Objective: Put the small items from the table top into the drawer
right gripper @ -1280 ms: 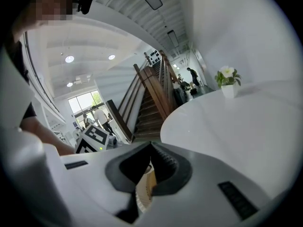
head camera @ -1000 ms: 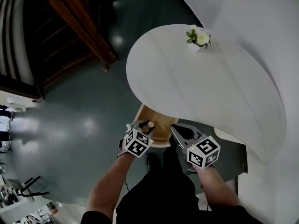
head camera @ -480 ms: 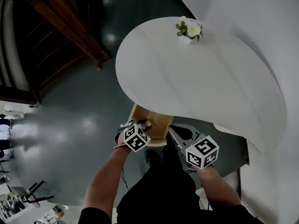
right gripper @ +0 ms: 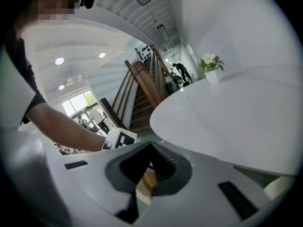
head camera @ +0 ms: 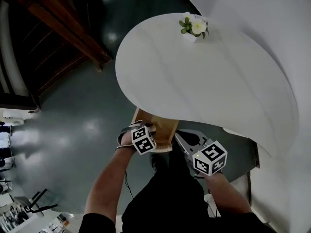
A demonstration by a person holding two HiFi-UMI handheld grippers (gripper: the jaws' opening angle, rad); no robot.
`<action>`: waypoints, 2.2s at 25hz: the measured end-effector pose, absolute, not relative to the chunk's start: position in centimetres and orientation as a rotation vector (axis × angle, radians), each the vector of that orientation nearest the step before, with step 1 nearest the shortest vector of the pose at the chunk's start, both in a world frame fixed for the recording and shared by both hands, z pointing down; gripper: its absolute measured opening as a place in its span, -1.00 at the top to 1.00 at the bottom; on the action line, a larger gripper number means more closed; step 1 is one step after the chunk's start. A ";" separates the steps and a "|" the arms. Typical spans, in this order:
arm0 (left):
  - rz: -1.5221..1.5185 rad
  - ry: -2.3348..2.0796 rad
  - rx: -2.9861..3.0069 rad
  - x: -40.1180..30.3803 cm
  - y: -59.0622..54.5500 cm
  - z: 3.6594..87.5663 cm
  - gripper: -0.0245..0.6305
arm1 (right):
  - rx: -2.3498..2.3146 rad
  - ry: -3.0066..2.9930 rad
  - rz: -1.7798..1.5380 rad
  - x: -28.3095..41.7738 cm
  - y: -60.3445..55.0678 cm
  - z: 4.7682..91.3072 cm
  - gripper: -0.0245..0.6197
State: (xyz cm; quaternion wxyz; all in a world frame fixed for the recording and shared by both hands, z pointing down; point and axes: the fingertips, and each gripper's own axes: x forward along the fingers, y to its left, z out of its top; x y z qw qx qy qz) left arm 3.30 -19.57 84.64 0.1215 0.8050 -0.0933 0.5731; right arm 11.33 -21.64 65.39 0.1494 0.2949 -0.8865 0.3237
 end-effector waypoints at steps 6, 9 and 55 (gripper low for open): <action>1.715 -0.157 2.304 2.9 -17.9 85.8 0.40 | 0.830 -2.555 0.929 11.2 -21.6 65.3 0.89; 1.707 -0.147 2.277 2.7 -17.7 86.4 0.34 | 0.826 -2.556 0.929 11.4 -21.7 65.6 0.89; 0.457 -1.196 2.547 -5.8 -17.5 52.7 0.89 | 0.837 -2.673 0.423 5.2 -17.7 46.1 0.89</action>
